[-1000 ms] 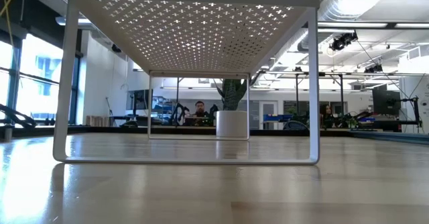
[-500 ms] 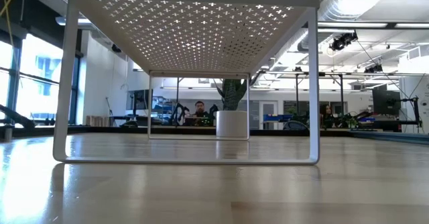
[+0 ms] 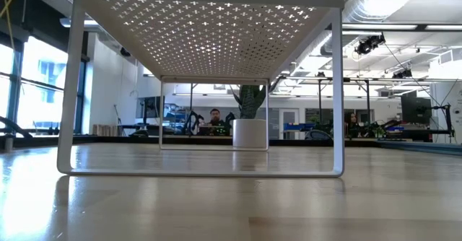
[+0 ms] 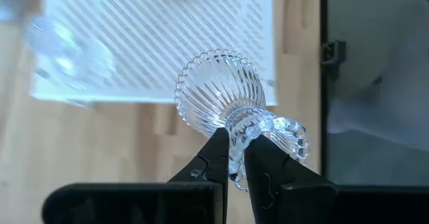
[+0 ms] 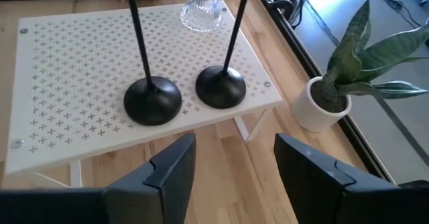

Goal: Pick & Place candle stick holders
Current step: Put the left transparent glass candle holder on the shelf aligned with the other transparent glass candle holder

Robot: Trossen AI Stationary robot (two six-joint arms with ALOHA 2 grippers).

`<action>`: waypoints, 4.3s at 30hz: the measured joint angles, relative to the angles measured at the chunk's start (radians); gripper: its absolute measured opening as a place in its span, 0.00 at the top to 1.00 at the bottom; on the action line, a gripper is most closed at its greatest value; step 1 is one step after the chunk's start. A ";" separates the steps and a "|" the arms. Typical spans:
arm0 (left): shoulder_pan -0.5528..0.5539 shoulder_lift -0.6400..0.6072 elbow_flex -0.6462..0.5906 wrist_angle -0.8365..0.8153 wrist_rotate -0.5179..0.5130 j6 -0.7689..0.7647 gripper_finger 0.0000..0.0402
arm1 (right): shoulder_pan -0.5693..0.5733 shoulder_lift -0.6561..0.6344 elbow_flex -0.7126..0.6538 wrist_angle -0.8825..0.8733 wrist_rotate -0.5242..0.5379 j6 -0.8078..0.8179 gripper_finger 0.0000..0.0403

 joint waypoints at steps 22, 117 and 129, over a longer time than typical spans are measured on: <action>0.334 0.217 0.003 0.000 0.237 0.553 0.95 | 0.000 0.000 0.000 -0.002 0.077 0.023 0.52; 0.369 0.372 0.001 0.007 0.270 0.785 0.84 | 0.002 0.000 0.000 -0.044 0.076 0.089 0.52; 0.367 0.371 0.001 0.050 0.269 0.819 0.83 | 0.002 0.000 0.000 -0.044 0.078 0.097 0.52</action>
